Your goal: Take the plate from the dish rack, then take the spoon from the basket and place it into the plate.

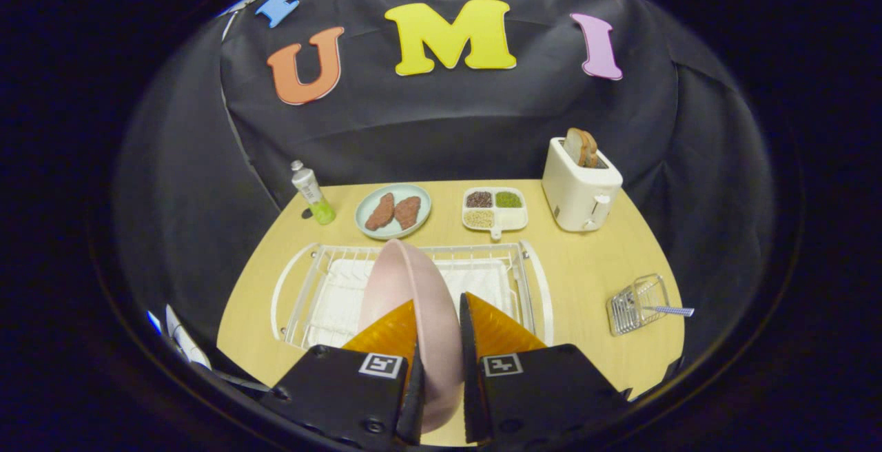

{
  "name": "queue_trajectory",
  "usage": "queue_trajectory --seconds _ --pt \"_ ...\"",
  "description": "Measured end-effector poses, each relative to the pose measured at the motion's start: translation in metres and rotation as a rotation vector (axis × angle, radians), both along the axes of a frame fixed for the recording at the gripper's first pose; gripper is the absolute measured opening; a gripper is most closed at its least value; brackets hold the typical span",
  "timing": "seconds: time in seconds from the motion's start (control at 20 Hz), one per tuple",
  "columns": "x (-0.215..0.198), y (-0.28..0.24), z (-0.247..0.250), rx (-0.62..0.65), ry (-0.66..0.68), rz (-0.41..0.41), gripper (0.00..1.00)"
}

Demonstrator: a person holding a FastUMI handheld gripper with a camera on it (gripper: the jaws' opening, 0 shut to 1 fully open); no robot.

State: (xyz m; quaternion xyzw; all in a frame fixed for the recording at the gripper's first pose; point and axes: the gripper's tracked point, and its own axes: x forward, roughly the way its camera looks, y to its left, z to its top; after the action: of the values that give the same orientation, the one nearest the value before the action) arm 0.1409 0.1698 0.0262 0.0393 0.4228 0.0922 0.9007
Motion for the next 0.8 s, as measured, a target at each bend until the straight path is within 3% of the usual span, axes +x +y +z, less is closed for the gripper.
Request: queue_trajectory --seconds 0.45,0.8 --pt "-0.118 -0.054 -0.09 0.293 0.085 -0.068 0.28" --pt "-0.137 -0.069 -0.174 0.441 0.204 -0.173 0.28"
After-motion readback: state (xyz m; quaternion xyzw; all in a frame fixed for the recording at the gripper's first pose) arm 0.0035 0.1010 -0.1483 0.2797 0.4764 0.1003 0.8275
